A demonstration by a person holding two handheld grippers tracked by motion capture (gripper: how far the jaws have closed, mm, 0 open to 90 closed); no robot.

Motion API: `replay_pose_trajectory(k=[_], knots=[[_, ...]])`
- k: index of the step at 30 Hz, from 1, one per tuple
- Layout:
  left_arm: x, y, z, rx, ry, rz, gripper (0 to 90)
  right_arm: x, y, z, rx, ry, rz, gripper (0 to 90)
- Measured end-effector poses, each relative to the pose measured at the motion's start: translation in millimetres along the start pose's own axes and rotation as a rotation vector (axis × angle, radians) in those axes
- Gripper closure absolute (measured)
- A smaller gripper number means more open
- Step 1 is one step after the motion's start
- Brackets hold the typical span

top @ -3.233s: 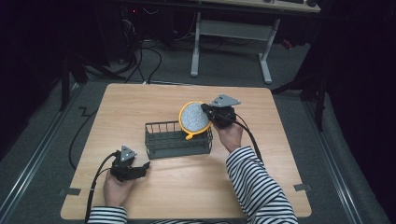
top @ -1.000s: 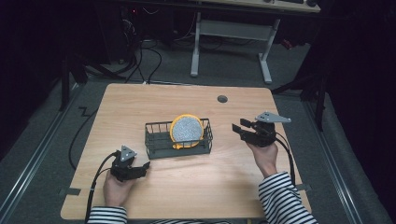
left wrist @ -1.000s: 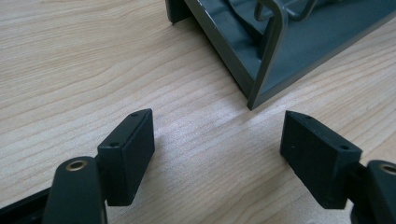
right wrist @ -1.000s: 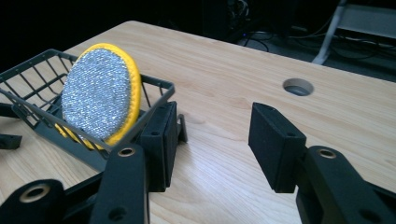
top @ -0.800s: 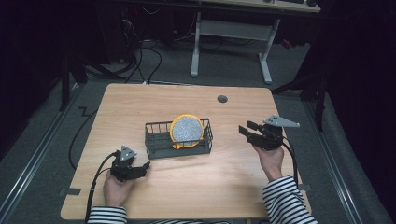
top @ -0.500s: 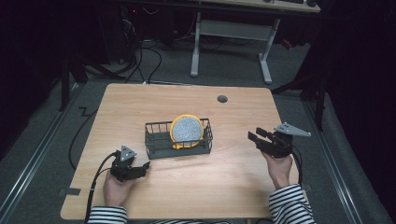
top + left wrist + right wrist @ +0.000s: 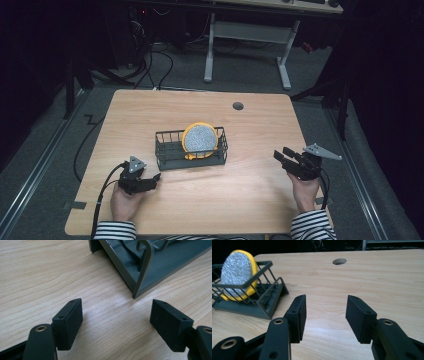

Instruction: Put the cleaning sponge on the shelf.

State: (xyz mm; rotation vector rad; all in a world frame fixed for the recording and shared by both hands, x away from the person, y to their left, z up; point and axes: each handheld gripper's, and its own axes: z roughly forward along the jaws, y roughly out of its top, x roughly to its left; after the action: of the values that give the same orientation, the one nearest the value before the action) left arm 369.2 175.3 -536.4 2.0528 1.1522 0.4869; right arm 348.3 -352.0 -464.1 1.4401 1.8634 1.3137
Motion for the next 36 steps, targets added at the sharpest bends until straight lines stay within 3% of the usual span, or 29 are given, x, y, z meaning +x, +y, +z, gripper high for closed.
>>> replay_pose_trajectory(k=[11, 20, 36], knots=[[0.1, 0.0, 0.0, 0.0, 0.001, 0.0, 26.5, -5.6, -21.7, 7.7, 0.049, -0.035, 0.008, 49.8], [0.0, 0.0, 0.0, 0.0, 0.0, -0.001, 26.5, -11.4, -39.8, 17.1, 0.102, -0.107, 0.001, 49.7], [-0.1, 0.0, 0.0, 0.0, 0.0, 0.0, 26.5, -12.2, -51.8, 23.8, 0.157, -0.185, -0.035, 49.1]])
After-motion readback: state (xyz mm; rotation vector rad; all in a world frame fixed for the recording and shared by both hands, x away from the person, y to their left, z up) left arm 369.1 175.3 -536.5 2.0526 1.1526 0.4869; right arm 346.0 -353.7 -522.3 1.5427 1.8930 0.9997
